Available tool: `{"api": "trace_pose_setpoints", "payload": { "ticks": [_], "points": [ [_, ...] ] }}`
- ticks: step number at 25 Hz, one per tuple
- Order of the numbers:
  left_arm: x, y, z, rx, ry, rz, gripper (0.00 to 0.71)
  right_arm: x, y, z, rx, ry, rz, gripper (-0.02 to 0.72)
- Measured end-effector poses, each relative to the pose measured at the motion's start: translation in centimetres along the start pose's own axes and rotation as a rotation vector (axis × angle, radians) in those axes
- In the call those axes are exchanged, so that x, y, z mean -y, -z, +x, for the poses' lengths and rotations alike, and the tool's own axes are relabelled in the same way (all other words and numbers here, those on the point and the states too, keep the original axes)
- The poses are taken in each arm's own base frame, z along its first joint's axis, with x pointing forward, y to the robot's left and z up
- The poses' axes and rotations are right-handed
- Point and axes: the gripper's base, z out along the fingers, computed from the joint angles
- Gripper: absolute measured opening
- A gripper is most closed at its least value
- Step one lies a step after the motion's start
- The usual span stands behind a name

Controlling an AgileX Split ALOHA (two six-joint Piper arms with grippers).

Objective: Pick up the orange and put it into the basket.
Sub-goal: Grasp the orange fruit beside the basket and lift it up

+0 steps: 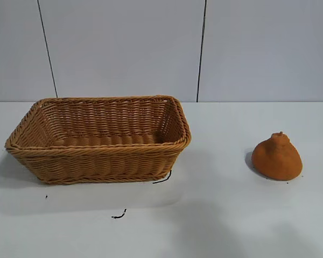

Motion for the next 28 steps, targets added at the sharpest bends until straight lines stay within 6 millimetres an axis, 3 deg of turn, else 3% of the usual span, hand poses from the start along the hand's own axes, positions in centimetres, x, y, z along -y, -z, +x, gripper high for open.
{"api": "trace_pose_setpoints", "payload": {
  "ticks": [5, 11, 19, 24, 26, 28],
  "points": [
    [0.0, 0.0, 0.0, 0.0, 0.0, 0.0, 0.639, 0.0, -5.0, -5.3, -0.079, -0.008, -0.019, 0.683],
    [0.0, 0.0, 0.0, 0.0, 0.0, 0.0, 0.639, 0.3, -11.6, -8.5, -0.177, -0.013, -0.032, 0.683],
    [0.0, 0.0, 0.0, 0.0, 0.0, 0.0, 0.639, 1.1, -20.7, -7.6, -0.321, -0.041, -0.027, 0.683],
    [0.0, 0.0, 0.0, 0.0, 0.0, 0.0, 0.639, 1.4, -23.8, -6.8, -0.357, -0.05, -0.022, 0.661],
    [0.0, 0.0, 0.0, 0.0, 0.0, 0.0, 0.639, 1.4, -24.0, -6.7, -0.354, -0.051, -0.021, 0.573],
    [0.0, 0.0, 0.0, 0.0, 0.0, 0.0, 0.639, 1.4, -24.0, -6.8, -0.351, -0.051, -0.021, 0.432]
  ]
}}
